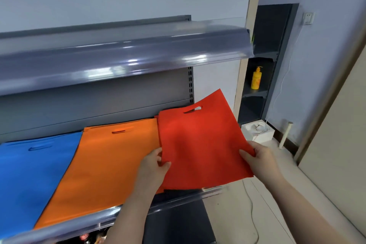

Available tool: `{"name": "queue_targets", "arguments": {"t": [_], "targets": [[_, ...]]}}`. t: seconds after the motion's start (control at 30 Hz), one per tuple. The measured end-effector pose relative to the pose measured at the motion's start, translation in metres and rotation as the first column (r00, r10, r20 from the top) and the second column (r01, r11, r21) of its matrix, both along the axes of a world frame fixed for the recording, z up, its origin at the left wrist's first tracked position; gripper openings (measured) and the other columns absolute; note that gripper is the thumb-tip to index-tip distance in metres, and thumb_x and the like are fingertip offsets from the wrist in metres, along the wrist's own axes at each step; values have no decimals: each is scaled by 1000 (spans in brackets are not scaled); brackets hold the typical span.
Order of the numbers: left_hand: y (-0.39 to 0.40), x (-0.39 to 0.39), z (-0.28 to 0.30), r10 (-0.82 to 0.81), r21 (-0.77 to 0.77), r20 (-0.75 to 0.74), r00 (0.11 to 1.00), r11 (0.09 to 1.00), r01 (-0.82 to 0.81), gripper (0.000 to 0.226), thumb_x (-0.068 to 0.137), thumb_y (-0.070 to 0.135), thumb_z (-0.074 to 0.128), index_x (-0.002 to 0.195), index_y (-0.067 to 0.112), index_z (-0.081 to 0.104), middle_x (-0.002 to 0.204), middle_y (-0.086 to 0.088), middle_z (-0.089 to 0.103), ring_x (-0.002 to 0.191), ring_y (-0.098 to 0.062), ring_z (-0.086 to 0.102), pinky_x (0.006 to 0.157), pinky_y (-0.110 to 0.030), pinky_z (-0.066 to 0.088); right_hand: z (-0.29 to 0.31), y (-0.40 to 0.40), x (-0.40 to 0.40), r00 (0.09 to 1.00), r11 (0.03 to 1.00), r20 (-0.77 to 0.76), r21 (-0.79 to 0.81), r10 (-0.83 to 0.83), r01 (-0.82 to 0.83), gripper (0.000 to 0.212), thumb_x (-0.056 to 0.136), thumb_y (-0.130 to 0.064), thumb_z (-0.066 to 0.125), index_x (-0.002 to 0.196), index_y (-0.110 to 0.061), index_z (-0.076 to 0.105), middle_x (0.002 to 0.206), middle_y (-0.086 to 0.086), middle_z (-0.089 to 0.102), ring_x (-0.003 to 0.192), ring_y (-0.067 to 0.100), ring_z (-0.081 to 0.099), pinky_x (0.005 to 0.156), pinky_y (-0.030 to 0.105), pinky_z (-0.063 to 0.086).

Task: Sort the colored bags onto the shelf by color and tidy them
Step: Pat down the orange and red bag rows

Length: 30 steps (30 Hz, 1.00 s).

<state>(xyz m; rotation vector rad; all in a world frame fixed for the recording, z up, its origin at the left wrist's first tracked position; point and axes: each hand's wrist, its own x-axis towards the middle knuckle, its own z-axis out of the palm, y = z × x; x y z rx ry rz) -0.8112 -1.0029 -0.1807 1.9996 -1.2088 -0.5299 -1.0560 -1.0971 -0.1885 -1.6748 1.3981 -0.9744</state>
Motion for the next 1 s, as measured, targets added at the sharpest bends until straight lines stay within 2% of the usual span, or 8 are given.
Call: {"name": "queue_targets", "arguments": {"t": [0.2,0.27,0.4,0.47,0.57,0.63,0.7,1.0], "targets": [[-18,-19,-7,140,64,178,974,986,-154,43,90,21,61,132,16,52,98,-1,60,87,-17,58,73,-26,45,-5,-32,-5,960,995,-268,-26,83,-93,32,95,-19,52,127,-13,56,115,2,65,96,21,60,85,30,46],[-18,-26,-6,190,91,279,941,971,-223,43,90,25,60,131,17,51,104,-2,62,98,-22,60,78,-30,47,-6,-40,-7,924,992,-367,-12,109,-122,39,94,-26,52,132,-17,49,123,1,61,106,22,59,87,32,46],[-18,-40,-10,221,123,476,851,942,-313,45,91,27,55,134,18,46,120,-3,54,112,-21,52,82,-32,46,4,-51,-6,692,974,-714,-66,104,-215,51,94,-39,47,138,-20,30,132,0,42,117,18,48,90,30,45],[-18,-43,-12,202,126,566,799,937,-326,44,92,29,53,134,19,45,124,-1,51,116,-20,48,84,-30,46,14,-54,1,612,941,-789,-163,55,-295,55,95,-40,44,141,-20,24,137,1,36,122,19,41,96,30,41],[-12,-43,-8,189,112,656,730,933,-342,41,85,28,62,124,18,56,116,-2,58,108,-24,55,80,-35,48,30,-52,23,571,833,-813,-235,113,-500,51,96,-39,41,142,-20,30,140,-1,35,125,19,37,101,30,36],[0,-33,-2,185,71,712,678,941,-331,42,61,19,83,100,11,69,90,-6,67,79,-29,65,61,-38,52,40,-44,46,541,742,-819,-240,192,-626,46,97,-37,41,139,-21,36,138,-2,38,125,18,37,102,31,34],[17,-19,5,214,32,771,600,928,-372,56,41,15,91,93,8,72,78,-7,69,63,-29,66,51,-37,52,50,-32,73,513,641,-818,-252,258,-725,42,96,-35,41,136,-21,41,135,-3,42,125,18,39,101,31,33],[159,46,58,322,-7,872,369,761,-648,57,53,24,90,103,6,70,87,-12,70,73,-35,67,63,-46,53,97,75,205,376,137,-822,-352,427,-926,37,97,-32,42,132,-18,43,133,-1,46,126,20,37,104,35,29]]}}
